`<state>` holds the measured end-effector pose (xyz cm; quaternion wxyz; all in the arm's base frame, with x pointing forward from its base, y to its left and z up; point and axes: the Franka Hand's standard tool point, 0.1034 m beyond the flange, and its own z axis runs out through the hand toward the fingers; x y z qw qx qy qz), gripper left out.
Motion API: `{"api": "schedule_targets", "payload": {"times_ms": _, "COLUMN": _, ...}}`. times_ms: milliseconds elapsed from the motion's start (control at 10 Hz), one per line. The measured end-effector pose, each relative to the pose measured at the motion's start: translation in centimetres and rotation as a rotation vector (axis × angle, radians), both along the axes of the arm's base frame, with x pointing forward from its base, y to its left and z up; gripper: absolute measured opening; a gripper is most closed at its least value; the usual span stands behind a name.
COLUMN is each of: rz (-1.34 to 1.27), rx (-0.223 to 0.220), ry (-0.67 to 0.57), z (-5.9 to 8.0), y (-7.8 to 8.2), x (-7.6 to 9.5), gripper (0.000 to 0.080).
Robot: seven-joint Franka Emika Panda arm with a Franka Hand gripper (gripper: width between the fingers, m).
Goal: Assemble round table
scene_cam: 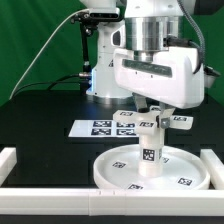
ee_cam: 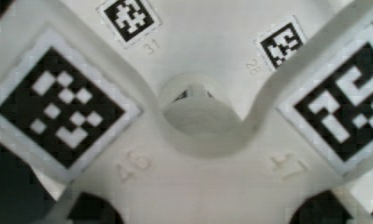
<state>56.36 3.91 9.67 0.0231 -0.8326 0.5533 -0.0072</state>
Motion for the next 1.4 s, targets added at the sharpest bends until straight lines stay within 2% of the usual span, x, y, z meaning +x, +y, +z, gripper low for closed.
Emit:
{"api": "schedule_targets", "payload": {"times_ms": 900, "rz": -0.557, "rx": 0.05, "ry": 0.019, "z": 0.02, "y": 0.04, "x": 0.05, "gripper": 0.0445}}
{"api": "schedule_targets", "payload": {"times_ms": 1200, "rz": -0.652, "rx": 0.061, "ry": 0.024, "z": 0.02, "y": 0.02, "x": 0.05, "gripper": 0.0445}}
{"api": "schedule_targets", "payload": {"times_ms": 1300, "rz": -0.648, "rx": 0.062, "ry": 0.026, "z": -0.06, "y": 0.08, "x": 0.01, "gripper": 0.0506}}
{"api": "schedule_targets", "payload": {"times_ms": 1400, "rz": -0.646, "rx": 0.062, "ry": 0.026, "z": -0.09, "y": 0.12, "x": 0.0, "gripper": 0.0617}}
